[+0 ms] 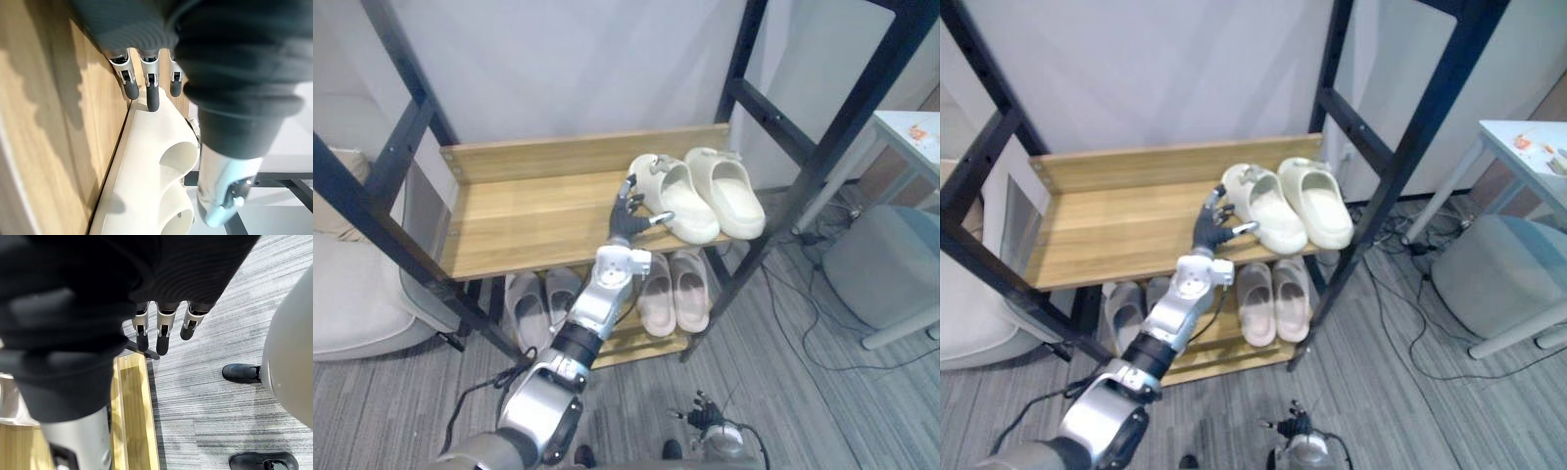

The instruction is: Organize the slippers on the shoe rack

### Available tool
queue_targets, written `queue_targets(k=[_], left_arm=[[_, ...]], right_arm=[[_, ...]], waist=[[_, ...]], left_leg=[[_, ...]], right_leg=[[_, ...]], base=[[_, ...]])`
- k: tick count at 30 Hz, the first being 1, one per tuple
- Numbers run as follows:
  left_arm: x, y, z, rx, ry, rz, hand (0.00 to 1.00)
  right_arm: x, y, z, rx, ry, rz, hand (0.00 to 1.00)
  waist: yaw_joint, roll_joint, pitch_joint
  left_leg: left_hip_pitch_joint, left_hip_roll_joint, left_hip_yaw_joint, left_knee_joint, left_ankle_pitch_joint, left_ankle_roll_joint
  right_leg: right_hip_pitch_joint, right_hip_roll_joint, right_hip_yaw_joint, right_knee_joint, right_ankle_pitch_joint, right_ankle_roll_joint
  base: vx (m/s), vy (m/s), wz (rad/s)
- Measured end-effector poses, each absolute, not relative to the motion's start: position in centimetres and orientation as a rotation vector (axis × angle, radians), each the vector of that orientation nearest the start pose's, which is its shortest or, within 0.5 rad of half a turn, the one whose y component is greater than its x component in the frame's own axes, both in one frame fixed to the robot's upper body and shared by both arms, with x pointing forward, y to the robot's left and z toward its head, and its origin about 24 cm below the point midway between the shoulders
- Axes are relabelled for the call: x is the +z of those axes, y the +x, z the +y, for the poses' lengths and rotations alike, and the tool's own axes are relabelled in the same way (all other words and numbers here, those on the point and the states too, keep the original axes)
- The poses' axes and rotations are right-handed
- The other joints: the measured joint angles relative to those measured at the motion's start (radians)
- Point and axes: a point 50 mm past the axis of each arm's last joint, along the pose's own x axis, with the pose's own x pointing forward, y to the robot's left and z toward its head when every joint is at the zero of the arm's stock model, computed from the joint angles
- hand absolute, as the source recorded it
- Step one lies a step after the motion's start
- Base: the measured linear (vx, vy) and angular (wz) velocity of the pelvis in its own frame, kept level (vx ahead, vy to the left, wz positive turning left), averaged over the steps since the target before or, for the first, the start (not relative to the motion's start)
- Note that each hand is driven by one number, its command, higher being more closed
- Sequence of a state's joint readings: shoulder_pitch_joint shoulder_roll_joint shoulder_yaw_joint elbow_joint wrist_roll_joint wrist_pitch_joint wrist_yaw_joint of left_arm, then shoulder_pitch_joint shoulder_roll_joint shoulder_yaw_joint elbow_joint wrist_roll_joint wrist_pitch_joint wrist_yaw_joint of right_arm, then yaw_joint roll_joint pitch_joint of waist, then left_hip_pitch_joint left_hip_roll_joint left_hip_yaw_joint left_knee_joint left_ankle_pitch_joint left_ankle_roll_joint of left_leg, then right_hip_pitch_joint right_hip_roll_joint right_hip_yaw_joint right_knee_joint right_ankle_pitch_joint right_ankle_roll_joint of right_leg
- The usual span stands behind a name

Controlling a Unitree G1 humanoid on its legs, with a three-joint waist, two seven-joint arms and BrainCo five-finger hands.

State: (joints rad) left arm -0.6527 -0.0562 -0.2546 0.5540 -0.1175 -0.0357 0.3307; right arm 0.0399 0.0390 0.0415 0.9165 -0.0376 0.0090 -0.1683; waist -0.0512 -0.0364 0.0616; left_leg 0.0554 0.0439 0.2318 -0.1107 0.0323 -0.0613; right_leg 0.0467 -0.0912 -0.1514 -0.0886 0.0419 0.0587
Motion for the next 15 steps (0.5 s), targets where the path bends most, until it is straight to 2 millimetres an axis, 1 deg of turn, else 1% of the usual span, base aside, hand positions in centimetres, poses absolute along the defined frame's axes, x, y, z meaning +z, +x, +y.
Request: queue_targets(k=[3, 7, 15], left_arm=[[10.4, 35.0, 4.2, -0.091, 0.006, -0.097, 0.00], [10.5, 34.8, 3.2, -0.127, 0.024, -0.102, 0.00], [10.6, 34.8, 2.9, -0.121, 0.029, -0.100, 0.00]], right_arm=[[-14.6, 13.9, -13.8, -0.091, -0.092, 0.956, 0.00], [-14.6, 13.9, -13.9, -0.098, -0.089, 0.956, 0.00], [-14.6, 13.9, -14.1, -0.118, -0.076, 0.959, 0.00]], waist=[[-0.003, 0.000, 0.000], [-0.003, 0.000, 0.000], [-0.002, 0.000, 0.000]], left_leg=[[-0.001, 0.000, 0.004, 0.000, 0.000, 0.000], [-0.003, 0.000, 0.005, 0.000, 0.000, 0.000], [-0.002, -0.001, 0.005, 0.000, 0.000, 0.000]], right_leg=[[-0.004, 0.000, 0.004, 0.000, 0.001, -0.001], [-0.009, -0.001, 0.006, 0.000, 0.001, -0.001], [-0.007, -0.003, 0.005, 0.000, 0.002, 0.000]], base=[[-0.01, -0.005, -0.05], [0.00, 0.000, 0.00], [0.00, 0.000, 0.00]])
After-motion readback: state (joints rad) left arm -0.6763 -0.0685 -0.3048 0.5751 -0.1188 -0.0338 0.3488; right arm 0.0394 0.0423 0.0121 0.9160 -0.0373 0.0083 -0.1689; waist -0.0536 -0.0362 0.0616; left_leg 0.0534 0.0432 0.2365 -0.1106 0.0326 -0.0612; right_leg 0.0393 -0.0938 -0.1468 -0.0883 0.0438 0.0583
